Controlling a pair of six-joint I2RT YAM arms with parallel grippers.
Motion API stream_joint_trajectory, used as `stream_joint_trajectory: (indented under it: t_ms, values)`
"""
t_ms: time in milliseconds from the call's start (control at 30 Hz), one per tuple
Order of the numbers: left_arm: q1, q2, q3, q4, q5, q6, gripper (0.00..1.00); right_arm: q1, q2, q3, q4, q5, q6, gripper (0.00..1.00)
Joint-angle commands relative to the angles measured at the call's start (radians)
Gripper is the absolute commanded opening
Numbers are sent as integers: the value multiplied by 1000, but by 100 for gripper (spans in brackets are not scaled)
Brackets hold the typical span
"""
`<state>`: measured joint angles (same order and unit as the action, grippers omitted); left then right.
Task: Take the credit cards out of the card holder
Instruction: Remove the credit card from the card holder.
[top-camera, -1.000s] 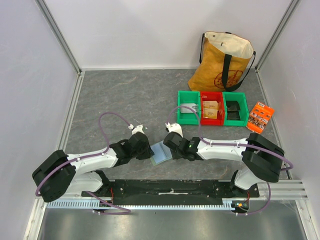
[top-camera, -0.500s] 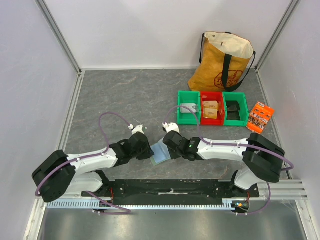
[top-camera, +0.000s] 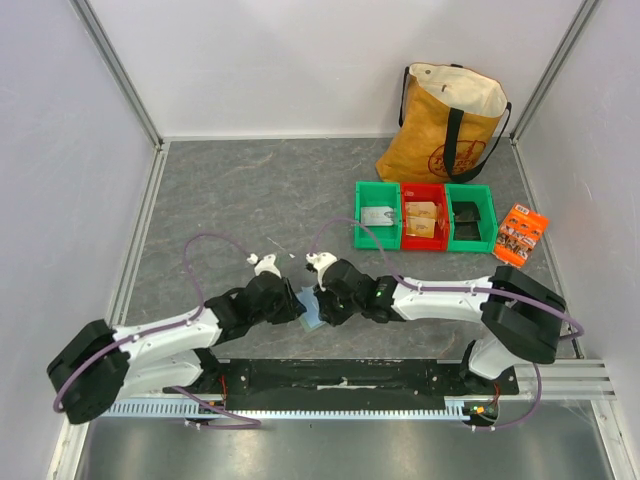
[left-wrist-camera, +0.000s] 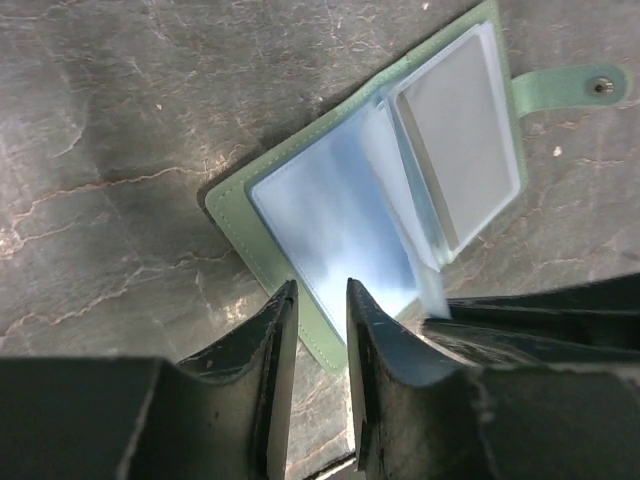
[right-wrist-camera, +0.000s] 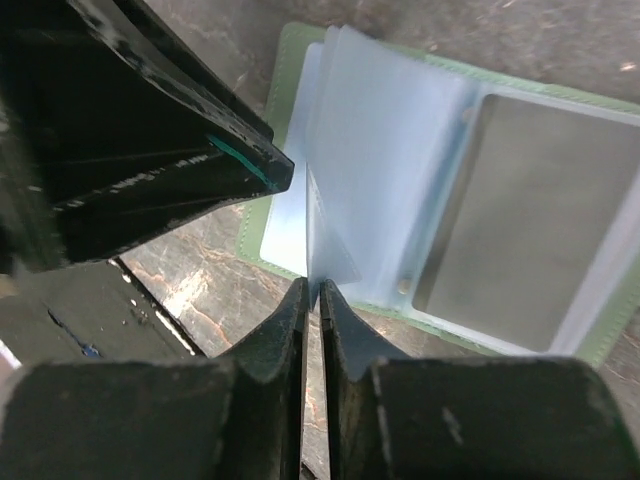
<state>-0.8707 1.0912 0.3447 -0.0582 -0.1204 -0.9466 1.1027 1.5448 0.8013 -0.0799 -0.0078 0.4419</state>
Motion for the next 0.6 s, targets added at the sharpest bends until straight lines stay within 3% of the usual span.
stream_joint_trajectory:
  t_ms: [0,267,433,567]
  values:
    - [-2,-144,-35,-11,-33,-64,35,11,43,30,32,-93,-46,16]
    - [-5,-306,-12,-51,-59,-73,42,26,43,64,-41,-89,-80,35]
    - [1,-206,39,-35,-44,-43,39,26,-75,64,-99,1,-83,53]
    - [-2,-96,59,-26,-41,-17,34,14,-129,61,-193,236,-37,57]
